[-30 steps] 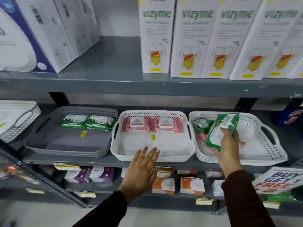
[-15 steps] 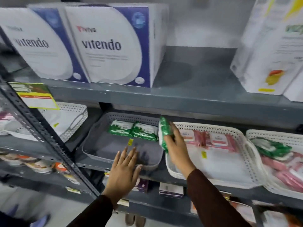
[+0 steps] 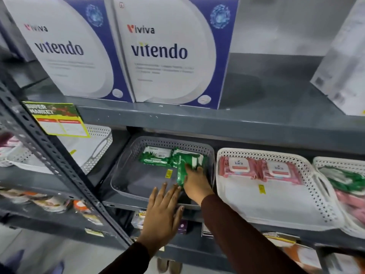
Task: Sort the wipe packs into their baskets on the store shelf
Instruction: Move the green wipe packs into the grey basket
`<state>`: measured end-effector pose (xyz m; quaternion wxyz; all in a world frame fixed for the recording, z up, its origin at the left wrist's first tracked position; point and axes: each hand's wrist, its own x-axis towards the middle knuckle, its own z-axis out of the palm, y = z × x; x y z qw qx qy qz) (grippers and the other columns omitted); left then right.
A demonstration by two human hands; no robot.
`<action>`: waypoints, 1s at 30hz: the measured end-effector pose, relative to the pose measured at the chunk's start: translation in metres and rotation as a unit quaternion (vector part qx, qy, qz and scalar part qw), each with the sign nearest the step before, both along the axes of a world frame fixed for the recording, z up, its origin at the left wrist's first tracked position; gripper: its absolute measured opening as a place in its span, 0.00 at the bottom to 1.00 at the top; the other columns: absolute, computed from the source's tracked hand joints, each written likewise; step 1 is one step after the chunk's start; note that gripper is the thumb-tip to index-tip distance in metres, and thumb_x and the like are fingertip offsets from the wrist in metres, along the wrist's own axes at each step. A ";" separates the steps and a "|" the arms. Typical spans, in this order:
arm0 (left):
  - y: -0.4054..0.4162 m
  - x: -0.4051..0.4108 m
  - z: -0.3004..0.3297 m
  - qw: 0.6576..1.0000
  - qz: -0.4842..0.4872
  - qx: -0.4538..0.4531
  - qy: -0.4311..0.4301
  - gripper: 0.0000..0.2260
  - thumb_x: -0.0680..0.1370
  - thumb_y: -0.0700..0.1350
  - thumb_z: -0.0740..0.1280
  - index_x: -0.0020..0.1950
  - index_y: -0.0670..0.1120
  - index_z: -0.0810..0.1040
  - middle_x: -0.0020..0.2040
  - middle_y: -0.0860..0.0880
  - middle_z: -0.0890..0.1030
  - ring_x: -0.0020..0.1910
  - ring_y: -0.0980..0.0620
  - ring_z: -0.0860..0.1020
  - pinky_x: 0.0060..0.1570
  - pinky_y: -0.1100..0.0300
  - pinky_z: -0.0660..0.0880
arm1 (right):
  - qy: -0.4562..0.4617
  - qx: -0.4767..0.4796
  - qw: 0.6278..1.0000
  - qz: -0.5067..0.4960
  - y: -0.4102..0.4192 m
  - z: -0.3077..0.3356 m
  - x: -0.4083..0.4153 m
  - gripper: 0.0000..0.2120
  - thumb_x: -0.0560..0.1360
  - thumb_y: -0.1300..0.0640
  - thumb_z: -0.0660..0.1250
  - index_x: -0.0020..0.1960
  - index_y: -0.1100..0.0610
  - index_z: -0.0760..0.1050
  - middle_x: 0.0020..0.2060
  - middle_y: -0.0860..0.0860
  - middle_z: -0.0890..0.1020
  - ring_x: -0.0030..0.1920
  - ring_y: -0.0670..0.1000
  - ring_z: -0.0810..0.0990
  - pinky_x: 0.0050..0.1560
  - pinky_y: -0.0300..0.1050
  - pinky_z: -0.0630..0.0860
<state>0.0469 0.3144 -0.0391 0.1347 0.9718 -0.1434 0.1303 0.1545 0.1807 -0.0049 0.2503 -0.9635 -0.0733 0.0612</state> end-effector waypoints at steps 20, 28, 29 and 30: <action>-0.272 0.006 0.013 0.991 -0.112 0.077 0.013 0.28 0.81 0.59 0.51 0.76 0.44 0.66 0.74 0.46 0.70 0.75 0.42 0.64 0.72 0.42 0.51 | -0.160 0.175 0.888 -0.394 -0.434 0.006 -0.068 0.08 0.74 0.60 0.69 0.50 0.63 0.79 0.43 0.58 0.84 0.43 0.59 0.82 0.46 0.54 0.80; -0.307 0.003 0.015 0.987 -0.122 0.108 0.014 0.28 0.82 0.60 0.45 0.78 0.46 0.60 0.77 0.48 0.64 0.77 0.45 0.57 0.75 0.41 0.54 | -0.130 0.004 0.941 -0.311 -0.461 0.008 -0.021 0.33 0.65 0.42 0.77 0.66 0.52 0.73 0.59 0.57 0.76 0.59 0.61 0.76 0.61 0.60 0.71; -0.303 0.003 0.016 0.985 -0.126 0.114 0.009 0.28 0.83 0.60 0.45 0.78 0.46 0.61 0.77 0.48 0.65 0.77 0.45 0.58 0.75 0.41 0.55 | -0.137 -0.011 0.939 -0.316 -0.461 0.007 -0.020 0.31 0.64 0.44 0.77 0.64 0.53 0.75 0.57 0.58 0.77 0.56 0.62 0.77 0.59 0.59 0.73; -0.297 0.003 0.016 0.985 -0.128 0.117 0.005 0.28 0.83 0.60 0.46 0.77 0.46 0.62 0.76 0.47 0.66 0.77 0.45 0.59 0.75 0.42 0.54 | -0.149 -0.004 0.935 -0.321 -0.461 0.006 -0.020 0.30 0.64 0.46 0.78 0.62 0.53 0.76 0.55 0.59 0.77 0.54 0.62 0.77 0.57 0.57 0.76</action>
